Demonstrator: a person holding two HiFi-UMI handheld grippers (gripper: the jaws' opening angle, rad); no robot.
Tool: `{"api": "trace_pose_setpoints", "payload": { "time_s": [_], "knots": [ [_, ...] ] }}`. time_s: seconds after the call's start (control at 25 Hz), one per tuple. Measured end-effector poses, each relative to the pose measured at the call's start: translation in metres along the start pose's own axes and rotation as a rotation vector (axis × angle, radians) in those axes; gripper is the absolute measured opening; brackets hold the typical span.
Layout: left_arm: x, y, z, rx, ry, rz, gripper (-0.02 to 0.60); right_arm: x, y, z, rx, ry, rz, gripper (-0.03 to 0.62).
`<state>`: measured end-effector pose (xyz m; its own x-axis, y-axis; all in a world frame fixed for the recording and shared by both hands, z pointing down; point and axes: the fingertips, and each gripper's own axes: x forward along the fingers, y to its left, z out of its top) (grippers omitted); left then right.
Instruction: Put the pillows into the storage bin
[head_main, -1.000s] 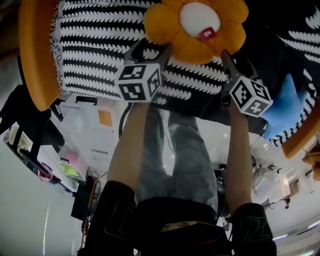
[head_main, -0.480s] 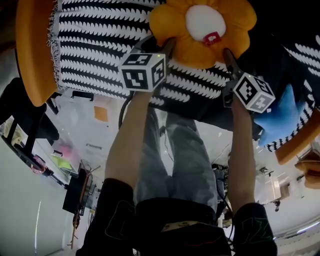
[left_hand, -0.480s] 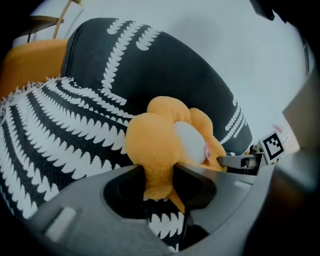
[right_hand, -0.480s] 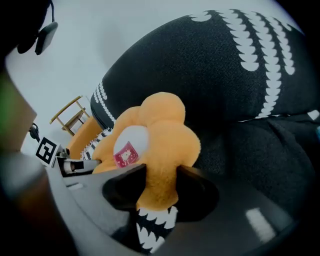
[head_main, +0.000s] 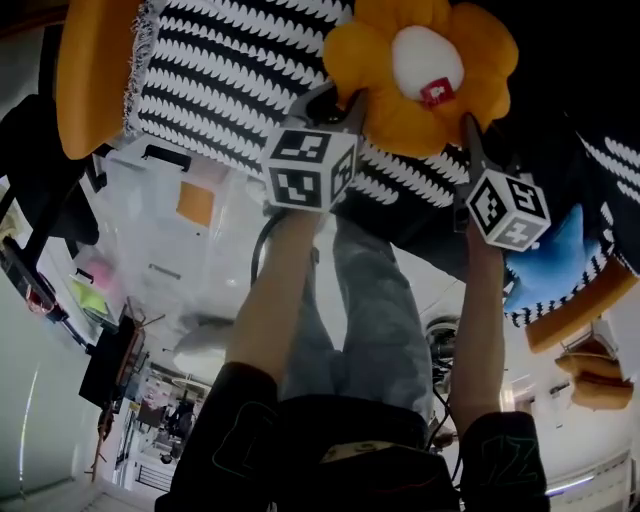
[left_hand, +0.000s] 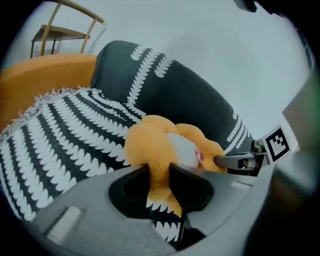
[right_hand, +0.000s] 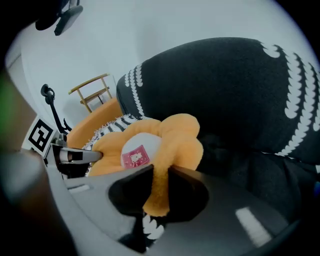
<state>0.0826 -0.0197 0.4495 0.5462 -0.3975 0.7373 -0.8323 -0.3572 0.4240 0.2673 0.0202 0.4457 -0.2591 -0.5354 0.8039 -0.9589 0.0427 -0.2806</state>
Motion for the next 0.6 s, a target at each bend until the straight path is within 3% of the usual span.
{"api": "trace_pose_setpoints", "payload": {
  "time_s": [0.24, 0.6],
  "knots": [
    [-0.072, 0.049, -0.004, -0.09, -0.077, 0.085, 0.103, 0.003, 0.08, 0.009, -0.126, -0.005, 0.078, 0.058],
    [-0.161, 0.13, -0.043, -0.239, -0.178, 0.229, 0.104, 0.03, 0.195, 0.006, -0.296, 0.02, 0.208, 0.057]
  ]
}}
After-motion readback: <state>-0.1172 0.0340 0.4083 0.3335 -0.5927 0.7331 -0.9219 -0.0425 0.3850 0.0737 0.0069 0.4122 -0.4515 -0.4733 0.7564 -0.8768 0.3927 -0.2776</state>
